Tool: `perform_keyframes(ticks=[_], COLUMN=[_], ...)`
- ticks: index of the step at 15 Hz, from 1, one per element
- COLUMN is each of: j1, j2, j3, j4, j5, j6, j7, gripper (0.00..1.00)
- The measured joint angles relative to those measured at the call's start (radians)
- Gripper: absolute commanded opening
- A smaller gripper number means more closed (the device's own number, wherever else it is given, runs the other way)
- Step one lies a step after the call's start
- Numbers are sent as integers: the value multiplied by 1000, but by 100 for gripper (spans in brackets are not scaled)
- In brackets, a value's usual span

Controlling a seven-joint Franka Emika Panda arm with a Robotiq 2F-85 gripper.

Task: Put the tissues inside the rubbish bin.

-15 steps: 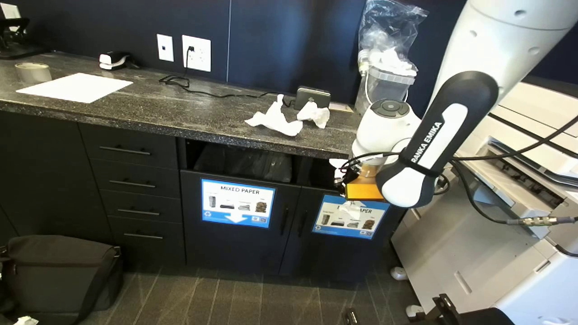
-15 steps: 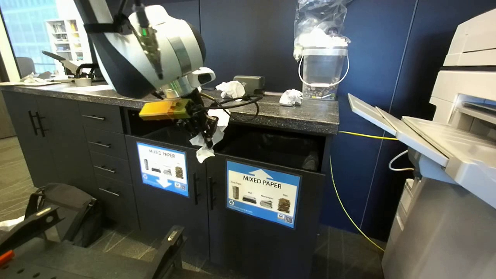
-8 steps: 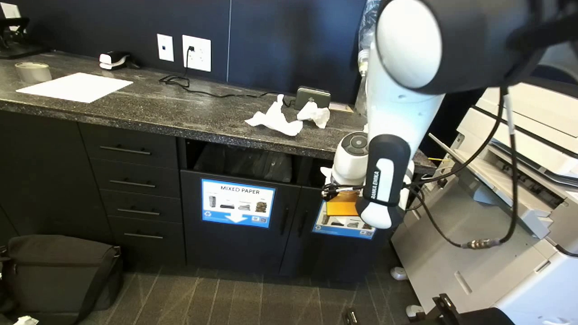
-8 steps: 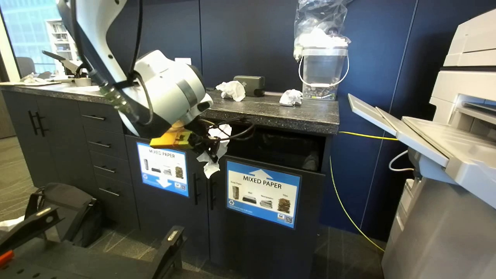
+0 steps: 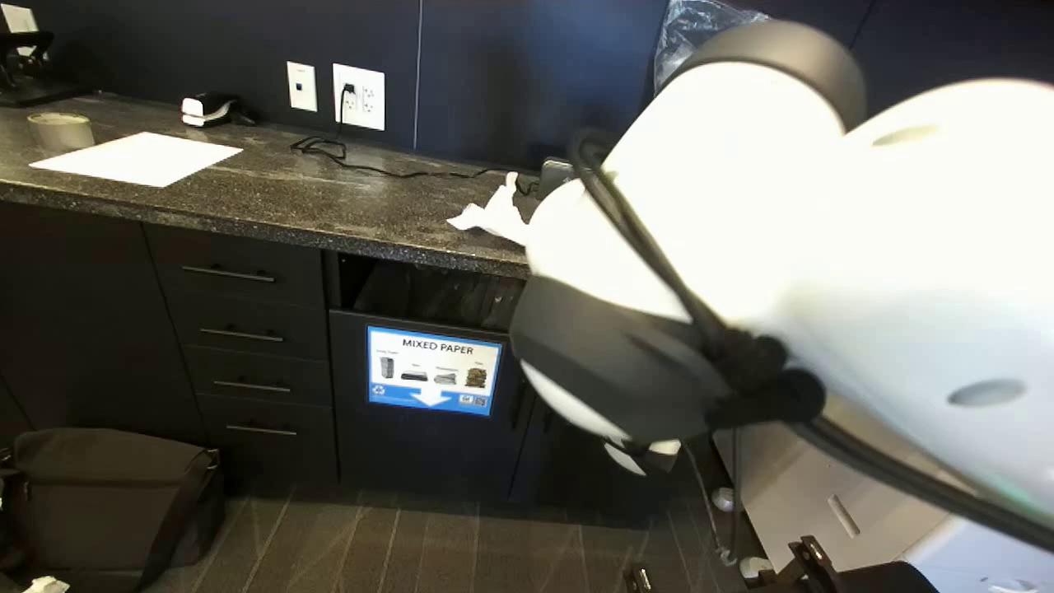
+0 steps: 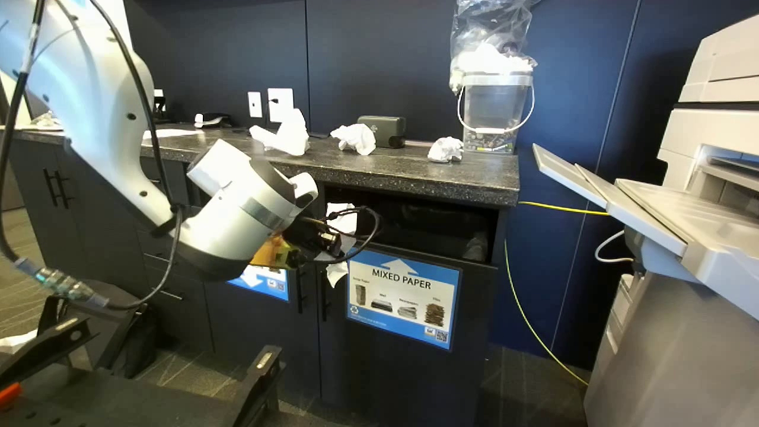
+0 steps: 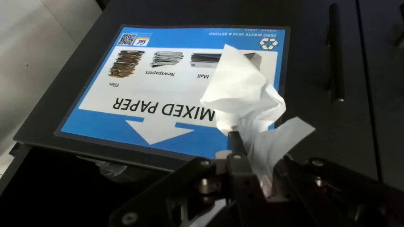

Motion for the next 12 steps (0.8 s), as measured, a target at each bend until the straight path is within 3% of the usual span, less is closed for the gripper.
perform_keyframes(ticks=[6,12], j1=[64,32], j2=[210,208], j3=[26,35], j4=[37,17], j5=[462,669], j6=[64,215], j7=[-227,-488], gripper=[12,12])
